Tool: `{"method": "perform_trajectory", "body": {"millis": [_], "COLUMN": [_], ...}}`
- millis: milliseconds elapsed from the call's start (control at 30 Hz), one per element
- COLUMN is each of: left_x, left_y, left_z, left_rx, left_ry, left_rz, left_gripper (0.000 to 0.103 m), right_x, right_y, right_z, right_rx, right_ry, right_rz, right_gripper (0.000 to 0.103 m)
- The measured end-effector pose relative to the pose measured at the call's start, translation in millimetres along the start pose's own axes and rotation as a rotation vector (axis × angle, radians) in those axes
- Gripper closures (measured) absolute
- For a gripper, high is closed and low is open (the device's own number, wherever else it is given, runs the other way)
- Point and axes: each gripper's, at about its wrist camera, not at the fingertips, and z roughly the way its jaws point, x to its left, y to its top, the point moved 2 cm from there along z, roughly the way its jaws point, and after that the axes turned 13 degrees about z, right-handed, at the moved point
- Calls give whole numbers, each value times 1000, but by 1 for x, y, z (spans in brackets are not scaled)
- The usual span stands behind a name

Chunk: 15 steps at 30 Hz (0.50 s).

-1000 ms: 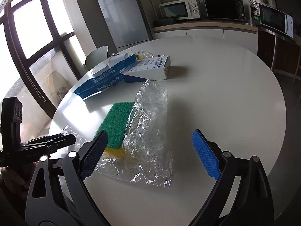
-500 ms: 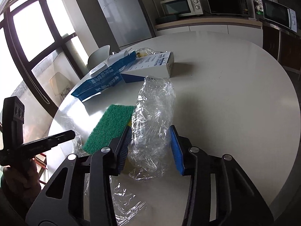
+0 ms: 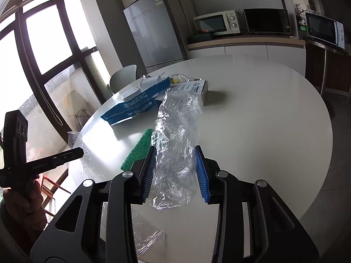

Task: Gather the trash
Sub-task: 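Grasp the clear plastic wrapper with the right tool, then carry the clear wrapper down over the blue wastebasket with the right tool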

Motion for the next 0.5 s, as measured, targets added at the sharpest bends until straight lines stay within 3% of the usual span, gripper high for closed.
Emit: {"method": "perform_trajectory", "body": {"millis": [500], "left_x": [-21], "left_y": [-29], "left_z": [-59], "left_rx": [-52], "left_ry": [-5], "left_rz": [44], "left_gripper": [102], "right_x": [32], "right_y": [-35], "right_z": [-69], "right_rx": [-13], "right_ry": [64], "right_rz": [-57], "right_gripper": [70]}}
